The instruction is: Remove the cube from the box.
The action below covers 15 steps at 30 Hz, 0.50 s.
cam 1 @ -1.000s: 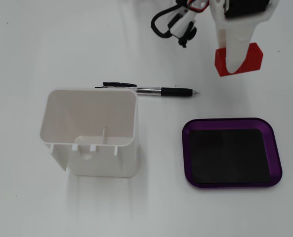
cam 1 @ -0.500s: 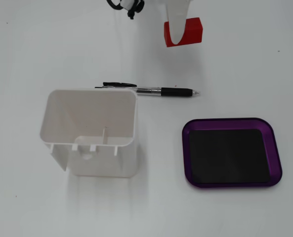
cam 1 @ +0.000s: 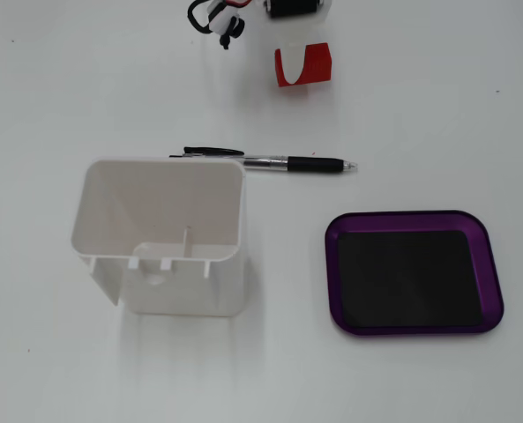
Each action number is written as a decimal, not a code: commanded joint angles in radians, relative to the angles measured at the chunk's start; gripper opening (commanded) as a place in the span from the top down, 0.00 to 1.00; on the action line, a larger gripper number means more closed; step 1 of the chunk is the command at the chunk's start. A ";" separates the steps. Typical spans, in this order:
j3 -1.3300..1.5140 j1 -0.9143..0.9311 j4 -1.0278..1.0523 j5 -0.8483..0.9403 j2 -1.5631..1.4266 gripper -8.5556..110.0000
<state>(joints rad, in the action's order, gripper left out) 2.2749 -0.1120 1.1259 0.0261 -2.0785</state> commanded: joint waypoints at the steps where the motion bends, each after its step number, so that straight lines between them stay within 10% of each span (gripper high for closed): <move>1: 0.072 0.006 -0.072 0.006 -0.048 0.93; 15: 0.080 0.012 -0.087 0.005 -0.051 0.93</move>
<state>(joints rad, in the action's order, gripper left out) 2.3700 -0.1089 1.0400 0.0261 -2.0893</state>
